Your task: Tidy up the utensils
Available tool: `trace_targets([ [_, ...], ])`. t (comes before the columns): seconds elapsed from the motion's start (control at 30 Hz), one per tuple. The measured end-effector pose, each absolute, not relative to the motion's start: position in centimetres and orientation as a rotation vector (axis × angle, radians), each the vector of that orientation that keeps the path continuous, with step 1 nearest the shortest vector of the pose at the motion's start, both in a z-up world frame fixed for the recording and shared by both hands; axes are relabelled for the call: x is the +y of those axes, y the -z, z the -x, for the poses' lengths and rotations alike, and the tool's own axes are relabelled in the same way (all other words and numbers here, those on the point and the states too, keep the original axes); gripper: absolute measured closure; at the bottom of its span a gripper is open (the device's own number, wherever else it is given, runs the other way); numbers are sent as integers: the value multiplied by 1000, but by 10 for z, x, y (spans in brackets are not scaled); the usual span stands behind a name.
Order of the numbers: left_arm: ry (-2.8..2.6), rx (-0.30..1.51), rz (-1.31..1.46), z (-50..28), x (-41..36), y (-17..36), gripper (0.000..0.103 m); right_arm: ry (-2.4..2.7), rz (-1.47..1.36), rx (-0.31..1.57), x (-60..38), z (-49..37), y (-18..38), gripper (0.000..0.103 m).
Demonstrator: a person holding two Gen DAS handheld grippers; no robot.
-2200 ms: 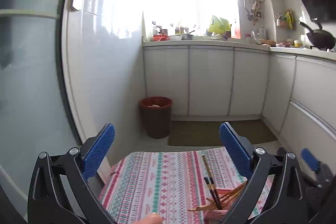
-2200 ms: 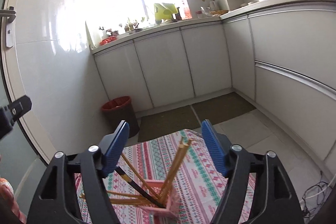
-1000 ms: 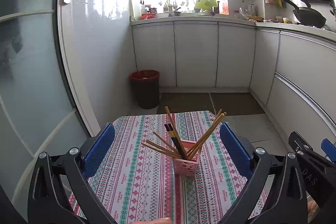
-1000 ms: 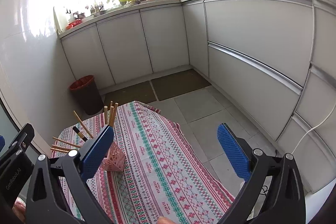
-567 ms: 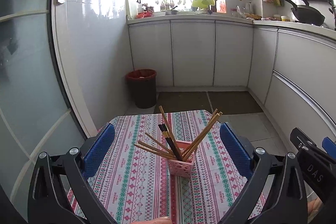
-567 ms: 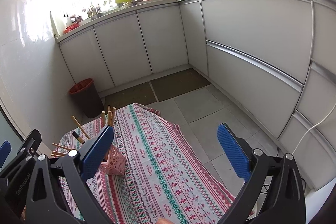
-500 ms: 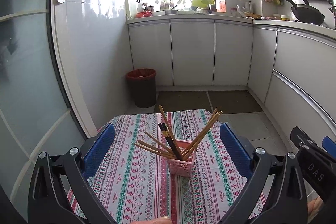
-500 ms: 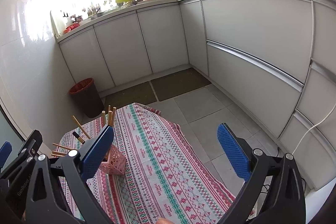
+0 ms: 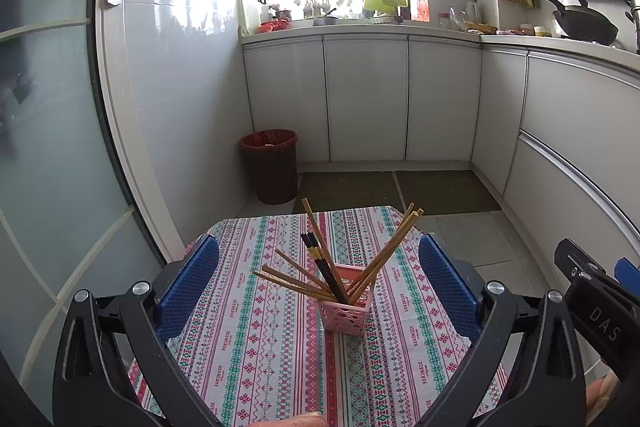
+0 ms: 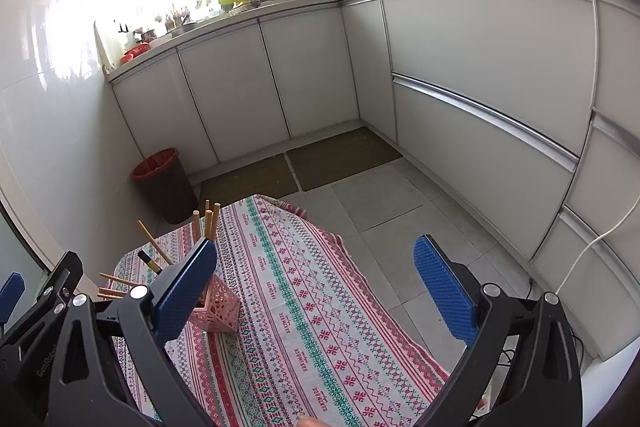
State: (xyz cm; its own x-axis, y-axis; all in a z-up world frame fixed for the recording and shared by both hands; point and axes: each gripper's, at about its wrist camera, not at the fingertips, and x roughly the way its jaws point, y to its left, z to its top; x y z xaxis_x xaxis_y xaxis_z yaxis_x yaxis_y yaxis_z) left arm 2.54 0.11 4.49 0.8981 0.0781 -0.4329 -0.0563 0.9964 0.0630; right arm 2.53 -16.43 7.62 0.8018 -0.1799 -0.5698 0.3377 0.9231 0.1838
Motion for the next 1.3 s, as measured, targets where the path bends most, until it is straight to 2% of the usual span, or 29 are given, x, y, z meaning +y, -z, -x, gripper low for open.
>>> trace_targets([
  [1.3,-84,464,-56,-32,3,-38,7,275,-274,603,-159,-27,-71,7],
])
